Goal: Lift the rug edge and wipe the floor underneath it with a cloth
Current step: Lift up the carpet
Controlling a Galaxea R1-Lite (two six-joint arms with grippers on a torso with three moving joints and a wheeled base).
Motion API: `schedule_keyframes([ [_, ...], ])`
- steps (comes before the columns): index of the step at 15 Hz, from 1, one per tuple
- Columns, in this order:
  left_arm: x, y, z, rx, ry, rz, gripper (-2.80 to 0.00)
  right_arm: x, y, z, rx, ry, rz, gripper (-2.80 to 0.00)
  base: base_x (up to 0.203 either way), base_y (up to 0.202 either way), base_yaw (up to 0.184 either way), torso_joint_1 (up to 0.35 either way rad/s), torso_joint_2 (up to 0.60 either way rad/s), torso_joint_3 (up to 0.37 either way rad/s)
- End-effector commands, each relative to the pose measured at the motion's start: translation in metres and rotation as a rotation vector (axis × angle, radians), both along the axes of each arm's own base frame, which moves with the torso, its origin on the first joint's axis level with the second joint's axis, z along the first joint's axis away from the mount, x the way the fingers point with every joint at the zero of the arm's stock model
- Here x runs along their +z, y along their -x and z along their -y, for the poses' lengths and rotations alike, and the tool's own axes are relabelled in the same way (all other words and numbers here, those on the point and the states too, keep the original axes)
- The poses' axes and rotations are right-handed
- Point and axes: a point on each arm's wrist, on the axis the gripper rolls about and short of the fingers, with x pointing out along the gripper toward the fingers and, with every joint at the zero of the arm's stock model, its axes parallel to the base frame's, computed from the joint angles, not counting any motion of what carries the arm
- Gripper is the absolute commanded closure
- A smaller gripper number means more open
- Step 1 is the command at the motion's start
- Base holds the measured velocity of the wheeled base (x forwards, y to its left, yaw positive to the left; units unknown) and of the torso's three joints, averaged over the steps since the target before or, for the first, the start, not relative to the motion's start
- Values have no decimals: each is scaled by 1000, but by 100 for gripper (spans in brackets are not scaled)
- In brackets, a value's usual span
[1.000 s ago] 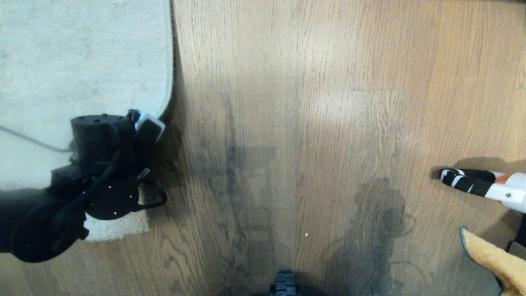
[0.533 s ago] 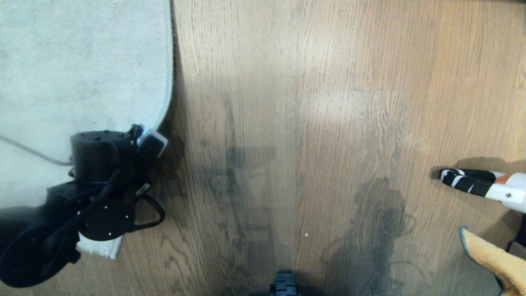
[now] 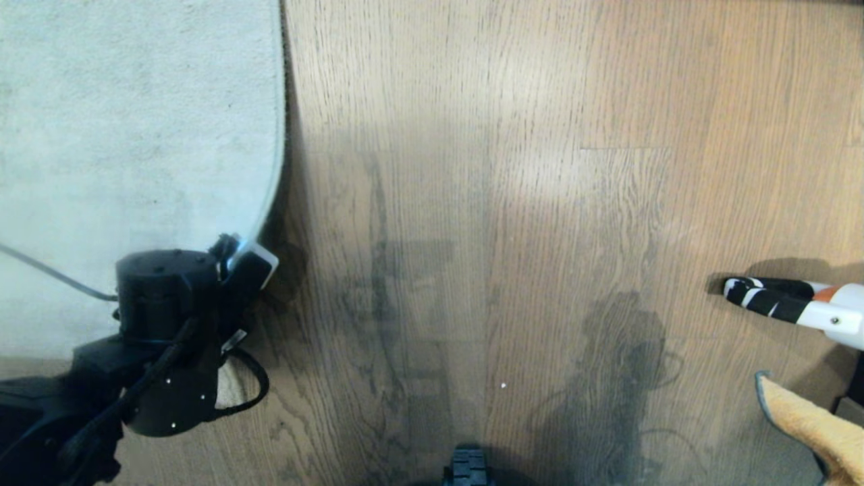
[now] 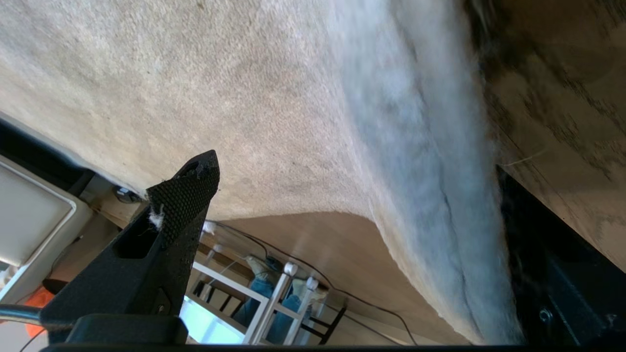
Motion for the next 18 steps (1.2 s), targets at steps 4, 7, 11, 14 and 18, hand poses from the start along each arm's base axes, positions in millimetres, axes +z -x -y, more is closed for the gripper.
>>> schedule_keyframes([
  [4,-18,13,-8,9,-21,-25,-280,0,0,0,1,0,-1,0,0,0,0,0,0,0],
  [7,-24,18,-12,17,-31,-41,-280,0,0,0,1,0,-1,0,0,0,0,0,0,0],
  [11,-26,16,-15,35,-35,-52,-280,0,0,0,1,0,-1,0,0,0,0,0,0,0],
  [14,-28,16,-17,43,-37,-57,-280,0,0,0,1,0,-1,0,0,0,0,0,0,0],
  [18,-30,16,-19,53,-37,-64,0,0,0,0,1,0,-1,0,0,0,0,0,0,0],
])
